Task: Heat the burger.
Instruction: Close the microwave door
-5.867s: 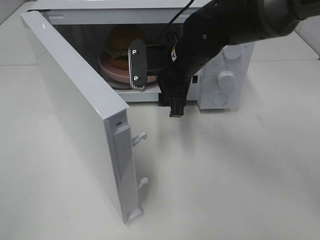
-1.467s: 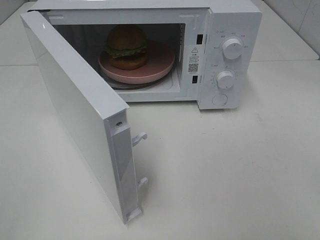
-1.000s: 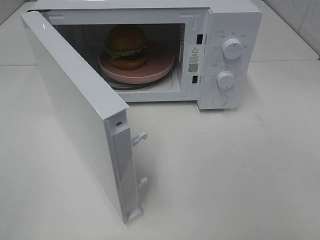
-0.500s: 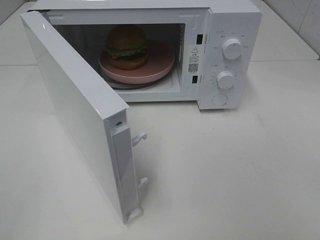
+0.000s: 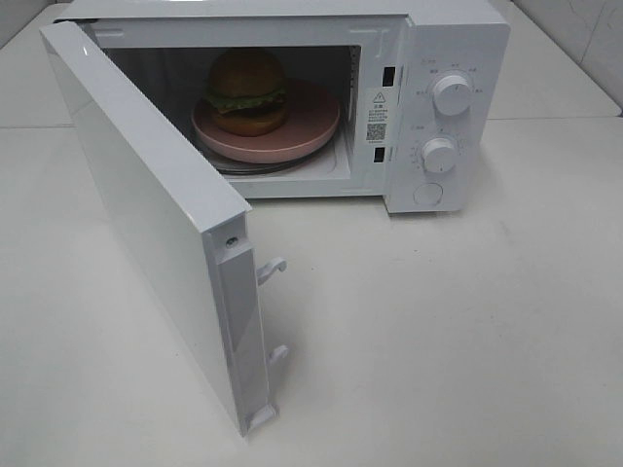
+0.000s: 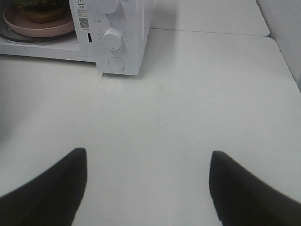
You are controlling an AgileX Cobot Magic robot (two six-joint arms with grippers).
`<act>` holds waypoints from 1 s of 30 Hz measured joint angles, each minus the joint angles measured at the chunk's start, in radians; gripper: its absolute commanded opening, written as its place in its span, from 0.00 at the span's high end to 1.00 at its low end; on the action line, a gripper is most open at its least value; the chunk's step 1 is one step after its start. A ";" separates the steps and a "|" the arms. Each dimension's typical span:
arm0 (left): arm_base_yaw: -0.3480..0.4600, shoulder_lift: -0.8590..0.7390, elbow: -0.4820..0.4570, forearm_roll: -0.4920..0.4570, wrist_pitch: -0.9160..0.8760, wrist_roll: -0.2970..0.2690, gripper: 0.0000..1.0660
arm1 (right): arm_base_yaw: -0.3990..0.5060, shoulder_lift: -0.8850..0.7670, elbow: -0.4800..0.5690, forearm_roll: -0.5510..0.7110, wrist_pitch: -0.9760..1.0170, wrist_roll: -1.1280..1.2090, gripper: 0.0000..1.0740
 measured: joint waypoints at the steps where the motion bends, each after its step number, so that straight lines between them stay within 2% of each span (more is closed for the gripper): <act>1: 0.000 0.000 0.000 0.000 0.000 0.000 0.09 | 0.000 0.000 0.000 0.000 0.000 0.000 0.35; 7: 0.000 0.000 0.000 0.000 0.000 0.000 0.09 | 0.000 0.000 0.000 0.000 0.000 0.000 0.35; 9: 0.000 0.000 0.000 -0.041 -0.002 0.000 0.09 | 0.000 0.000 0.000 0.000 0.000 0.000 0.35; 12: 0.000 0.000 0.000 -0.054 -0.007 0.000 0.09 | 0.000 0.000 0.000 0.000 0.000 0.000 0.35; 16: 0.000 0.000 -0.018 -0.079 -0.124 0.002 0.09 | 0.000 0.000 0.000 0.000 0.000 0.000 0.35; 17: 0.000 0.000 -0.020 -0.079 -0.198 0.022 0.09 | 0.000 0.000 0.000 0.000 0.000 0.000 0.35; 18: 0.000 0.000 -0.020 -0.079 -0.198 0.022 0.09 | 0.000 0.000 0.000 0.000 0.000 0.000 0.35; 20: 0.000 0.007 -0.020 -0.079 -0.270 0.072 0.09 | 0.000 0.000 0.000 0.000 0.000 0.000 0.35; 21: 0.000 0.007 -0.020 -0.079 -0.270 0.072 0.09 | 0.000 0.000 0.000 0.000 0.000 0.000 0.35; 22: 0.000 0.024 -0.020 -0.080 -0.298 0.104 0.09 | 0.000 0.000 0.000 0.000 0.000 0.000 0.35; 30: 0.000 0.157 -0.020 -0.099 -0.363 0.132 0.09 | 0.000 0.000 0.000 0.000 0.000 0.000 0.36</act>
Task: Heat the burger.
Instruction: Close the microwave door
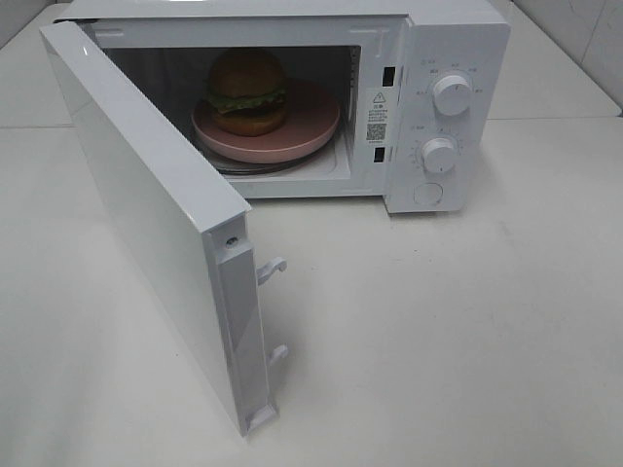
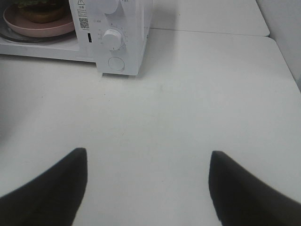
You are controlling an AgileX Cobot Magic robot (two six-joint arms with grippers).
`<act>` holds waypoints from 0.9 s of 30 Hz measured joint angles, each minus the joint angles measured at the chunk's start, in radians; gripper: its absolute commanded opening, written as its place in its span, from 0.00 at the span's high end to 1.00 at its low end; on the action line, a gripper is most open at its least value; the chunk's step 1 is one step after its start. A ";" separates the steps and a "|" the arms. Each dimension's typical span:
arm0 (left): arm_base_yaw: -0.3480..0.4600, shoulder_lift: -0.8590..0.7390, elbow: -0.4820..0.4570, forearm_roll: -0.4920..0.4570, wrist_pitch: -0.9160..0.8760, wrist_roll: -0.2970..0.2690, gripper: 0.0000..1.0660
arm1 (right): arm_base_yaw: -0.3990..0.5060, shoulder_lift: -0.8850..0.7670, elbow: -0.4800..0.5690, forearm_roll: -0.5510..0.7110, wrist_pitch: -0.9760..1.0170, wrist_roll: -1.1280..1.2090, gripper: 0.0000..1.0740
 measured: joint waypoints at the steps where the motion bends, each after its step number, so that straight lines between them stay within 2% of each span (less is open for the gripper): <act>1: 0.000 0.055 0.000 0.000 -0.017 -0.001 0.09 | 0.000 0.000 0.000 0.000 0.000 0.000 0.36; 7: 0.000 0.185 0.000 -0.001 -0.076 -0.001 0.12 | 0.000 0.000 0.000 0.000 0.000 0.000 0.36; 8: 0.000 0.233 0.000 -0.012 -0.118 -0.001 0.13 | 0.000 0.000 0.000 0.000 0.000 0.000 0.36; 9: 0.000 0.260 0.000 -0.023 -0.138 -0.001 0.21 | 0.000 0.000 0.000 0.000 0.000 0.000 0.36; 10: 0.000 0.260 0.000 -0.023 -0.138 -0.001 0.21 | 0.000 0.000 0.000 0.000 0.000 0.000 0.36; 11: 0.000 0.307 0.000 -0.037 -0.171 -0.001 0.33 | 0.000 0.000 0.000 0.000 0.000 0.000 0.36; 12: 0.000 0.334 0.000 -0.043 -0.184 -0.001 0.42 | 0.000 0.000 0.000 0.000 0.000 0.000 0.36; 13: 0.000 0.334 0.000 -0.043 -0.184 -0.001 0.42 | 0.000 0.000 0.000 0.000 0.000 0.000 0.36; 14: 0.000 0.385 0.000 -0.048 -0.208 -0.001 0.59 | 0.000 0.000 0.000 0.000 0.000 0.000 0.36; 15: 0.000 0.405 0.000 -0.049 -0.217 -0.001 0.66 | 0.000 0.000 0.000 0.000 0.000 0.000 0.36; 16: 0.000 0.405 0.000 -0.049 -0.217 -0.001 0.66 | 0.000 0.000 0.000 0.000 0.000 0.000 0.36; 17: 0.000 0.453 0.002 -0.049 -0.237 0.000 0.85 | 0.000 0.000 0.000 0.000 0.000 0.000 0.36; 18: 0.000 0.471 0.002 -0.049 -0.247 0.000 0.95 | 0.000 0.000 0.000 0.000 0.000 0.000 0.36; 19: 0.000 0.471 0.002 -0.049 -0.247 0.000 0.95 | 0.000 0.000 0.000 0.000 0.000 0.000 0.36; 20: 0.000 0.518 0.002 -0.049 -0.273 0.000 1.00 | 0.000 0.000 0.000 0.000 0.000 0.000 0.36; 25: 0.000 0.600 0.002 -0.049 -0.345 0.000 1.00 | 0.000 0.000 0.000 0.000 0.000 0.000 0.36; 27: 0.000 0.679 0.002 -0.048 -0.449 0.001 1.00 | 0.000 0.000 0.000 0.000 0.000 0.000 0.36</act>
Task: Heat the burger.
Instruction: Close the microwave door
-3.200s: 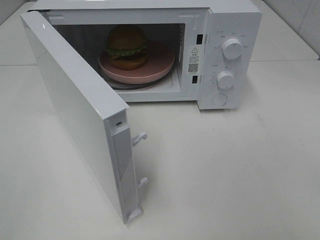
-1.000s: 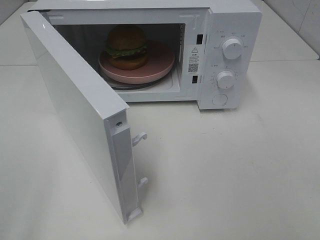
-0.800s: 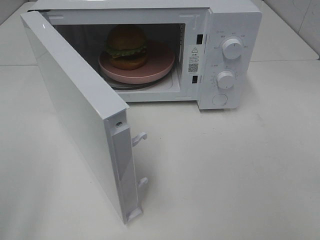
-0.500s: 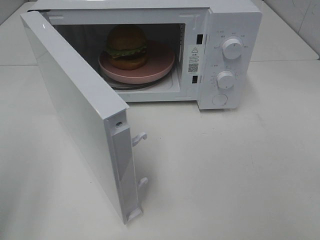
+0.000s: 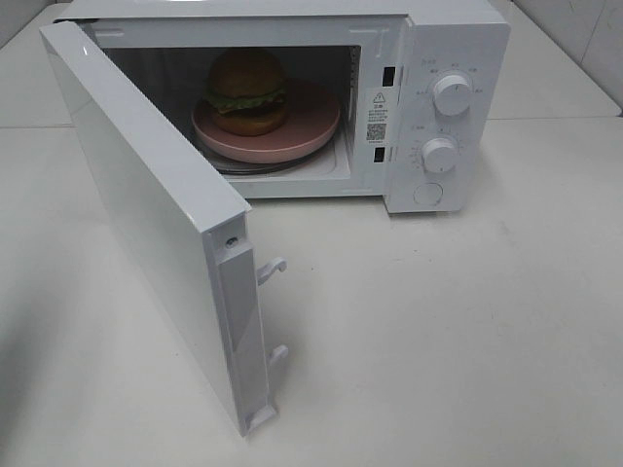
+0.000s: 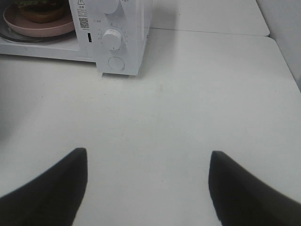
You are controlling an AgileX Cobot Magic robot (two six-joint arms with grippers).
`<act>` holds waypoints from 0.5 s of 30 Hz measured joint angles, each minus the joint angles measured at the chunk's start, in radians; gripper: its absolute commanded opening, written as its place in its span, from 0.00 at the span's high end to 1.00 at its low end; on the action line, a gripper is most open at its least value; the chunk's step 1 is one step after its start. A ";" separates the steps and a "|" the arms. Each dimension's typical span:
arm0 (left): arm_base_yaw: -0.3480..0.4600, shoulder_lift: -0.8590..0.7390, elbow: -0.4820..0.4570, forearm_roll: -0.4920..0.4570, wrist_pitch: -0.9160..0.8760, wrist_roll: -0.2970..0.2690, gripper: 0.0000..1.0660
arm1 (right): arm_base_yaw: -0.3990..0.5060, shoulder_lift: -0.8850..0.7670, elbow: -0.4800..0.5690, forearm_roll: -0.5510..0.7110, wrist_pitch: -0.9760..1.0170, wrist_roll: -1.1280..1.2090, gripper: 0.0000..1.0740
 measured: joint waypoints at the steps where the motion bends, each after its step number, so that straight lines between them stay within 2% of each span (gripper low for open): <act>1: 0.000 0.000 0.000 0.000 0.000 0.000 1.00 | 0.000 0.000 0.000 0.000 0.000 0.000 0.36; 7: 0.000 0.115 0.000 0.020 -0.181 0.035 1.00 | 0.000 0.000 0.000 0.000 0.000 0.000 0.36; 11: 0.000 0.169 0.000 0.022 -0.255 0.039 1.00 | 0.000 0.000 0.000 0.000 0.000 0.000 0.36; 14: 0.000 0.216 0.014 0.022 -0.340 0.039 1.00 | 0.000 0.000 0.000 0.000 0.000 0.000 0.36; 15: 0.000 0.244 0.043 0.022 -0.417 0.039 1.00 | 0.000 0.000 0.000 0.000 0.000 0.000 0.36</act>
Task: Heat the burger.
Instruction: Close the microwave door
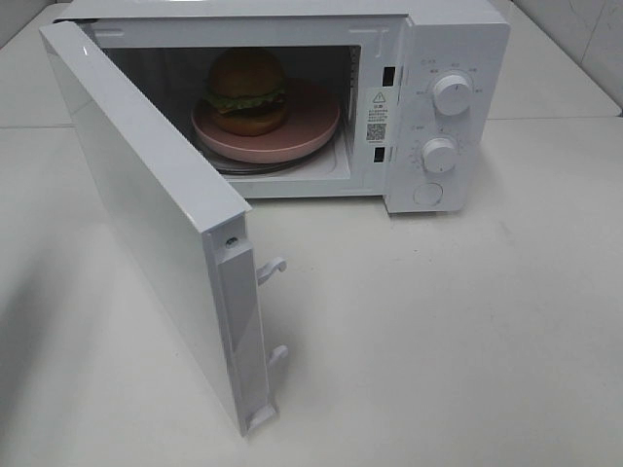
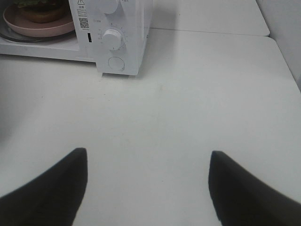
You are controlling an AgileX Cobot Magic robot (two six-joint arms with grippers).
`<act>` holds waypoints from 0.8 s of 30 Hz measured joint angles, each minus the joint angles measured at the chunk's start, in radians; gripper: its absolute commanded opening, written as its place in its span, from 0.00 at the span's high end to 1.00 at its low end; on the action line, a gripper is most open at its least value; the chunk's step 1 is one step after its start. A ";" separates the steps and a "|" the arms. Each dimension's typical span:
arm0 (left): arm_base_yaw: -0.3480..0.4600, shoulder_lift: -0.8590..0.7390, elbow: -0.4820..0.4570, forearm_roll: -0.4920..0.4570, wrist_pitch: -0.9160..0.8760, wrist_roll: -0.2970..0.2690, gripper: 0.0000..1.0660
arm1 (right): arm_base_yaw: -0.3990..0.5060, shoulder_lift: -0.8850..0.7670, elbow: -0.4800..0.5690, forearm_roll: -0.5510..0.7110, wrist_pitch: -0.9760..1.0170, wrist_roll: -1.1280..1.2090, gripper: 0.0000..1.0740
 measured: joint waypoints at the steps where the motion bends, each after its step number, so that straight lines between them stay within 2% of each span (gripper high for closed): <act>1: 0.000 0.022 0.049 0.000 -0.110 -0.009 1.00 | 0.000 0.000 0.000 0.000 0.000 0.000 0.36; 4: 0.000 0.034 0.071 0.000 -0.161 -0.017 1.00 | 0.000 0.000 0.000 0.000 0.000 0.000 0.36; 6: 0.000 0.085 0.173 0.022 -0.424 -0.073 1.00 | 0.000 0.000 0.000 0.000 0.000 0.000 0.37; 9: 0.000 0.100 0.191 0.035 -0.493 -0.080 1.00 | 0.000 0.000 0.000 0.000 0.000 0.000 0.37; 10: 0.000 0.143 0.211 0.078 -0.603 -0.086 1.00 | 0.000 0.000 0.000 0.000 0.000 0.000 0.37; 12: 0.000 0.169 0.215 0.109 -0.655 -0.089 1.00 | 0.000 0.000 0.000 0.000 0.000 0.000 0.37; 14: 0.000 0.281 0.218 0.251 -0.793 -0.089 1.00 | 0.000 0.000 0.000 0.000 0.000 0.000 0.37; 15: 0.000 0.281 0.218 0.251 -0.793 -0.089 1.00 | 0.000 0.000 0.000 0.000 0.000 0.000 0.37; 17: 0.000 0.354 0.218 0.320 -0.860 -0.100 1.00 | 0.000 0.000 0.000 0.000 0.000 0.000 0.37; 24: 0.000 0.453 0.218 0.355 -0.939 -0.140 1.00 | 0.000 0.000 0.000 0.000 0.000 0.000 0.37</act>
